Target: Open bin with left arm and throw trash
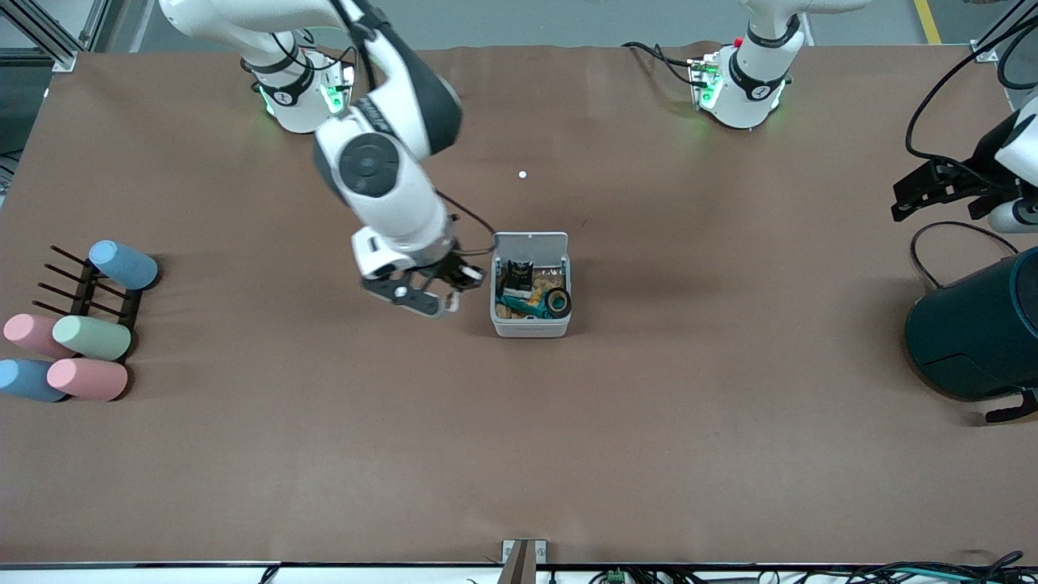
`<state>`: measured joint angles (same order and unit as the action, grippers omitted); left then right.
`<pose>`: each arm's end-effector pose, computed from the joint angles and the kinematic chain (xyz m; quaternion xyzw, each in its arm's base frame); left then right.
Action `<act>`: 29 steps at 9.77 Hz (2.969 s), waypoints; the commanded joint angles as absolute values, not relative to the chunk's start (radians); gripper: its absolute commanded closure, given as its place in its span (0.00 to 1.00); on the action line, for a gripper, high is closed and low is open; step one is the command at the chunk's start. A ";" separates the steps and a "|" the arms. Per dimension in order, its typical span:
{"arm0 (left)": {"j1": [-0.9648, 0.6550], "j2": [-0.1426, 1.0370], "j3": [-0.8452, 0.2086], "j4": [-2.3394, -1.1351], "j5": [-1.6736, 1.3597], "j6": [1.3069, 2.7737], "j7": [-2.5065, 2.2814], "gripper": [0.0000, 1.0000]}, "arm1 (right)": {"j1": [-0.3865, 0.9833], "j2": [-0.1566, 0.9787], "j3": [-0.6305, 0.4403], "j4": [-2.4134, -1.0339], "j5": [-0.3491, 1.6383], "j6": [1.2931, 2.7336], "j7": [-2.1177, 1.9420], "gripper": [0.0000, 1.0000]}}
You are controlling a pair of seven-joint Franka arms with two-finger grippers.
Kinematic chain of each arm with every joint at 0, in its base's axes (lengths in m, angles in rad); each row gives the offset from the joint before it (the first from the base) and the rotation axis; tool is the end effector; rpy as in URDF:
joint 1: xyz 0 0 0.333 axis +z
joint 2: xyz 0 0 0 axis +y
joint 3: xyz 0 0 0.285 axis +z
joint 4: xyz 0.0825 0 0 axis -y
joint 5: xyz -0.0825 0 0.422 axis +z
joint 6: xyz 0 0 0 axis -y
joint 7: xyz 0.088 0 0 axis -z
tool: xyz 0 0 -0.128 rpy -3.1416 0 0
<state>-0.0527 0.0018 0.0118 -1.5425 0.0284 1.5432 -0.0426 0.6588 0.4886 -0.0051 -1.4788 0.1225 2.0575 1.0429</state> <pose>0.5902 -0.0205 0.5835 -0.9999 -0.0012 0.0000 0.0142 0.5716 0.4495 0.3399 -0.9734 0.2182 0.0109 0.0695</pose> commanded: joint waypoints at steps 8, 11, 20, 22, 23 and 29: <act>-0.060 0.028 0.014 -1.474 0.008 1.523 -0.038 0.00 | 0.793 0.617 -0.017 -1.424 0.130 2.049 1.083 1.00; -0.055 0.028 0.012 -1.474 -0.003 1.523 -0.038 0.00 | 0.784 0.632 -0.018 -1.427 0.129 2.048 1.086 0.98; -0.051 0.028 0.014 -1.474 0.002 1.523 -0.037 0.00 | 0.726 0.531 -0.023 -1.414 0.141 1.953 1.086 0.01; -0.051 0.028 0.014 -1.474 0.002 1.523 -0.037 0.00 | 0.610 0.395 -0.023 -1.417 0.143 1.841 1.074 0.01; -0.051 0.029 0.014 -1.474 0.002 1.523 -0.037 0.00 | 0.525 0.327 -0.017 -1.420 0.144 1.766 1.007 0.01; -0.048 0.029 0.014 -1.474 0.000 1.523 -0.037 0.00 | 0.077 0.075 -0.026 -1.422 0.154 1.318 0.234 0.01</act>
<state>-0.0513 0.0196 0.0118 -1.4996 0.0132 1.5424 -0.0426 0.1352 0.1287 -0.0476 -1.3751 0.1700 1.3370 0.3472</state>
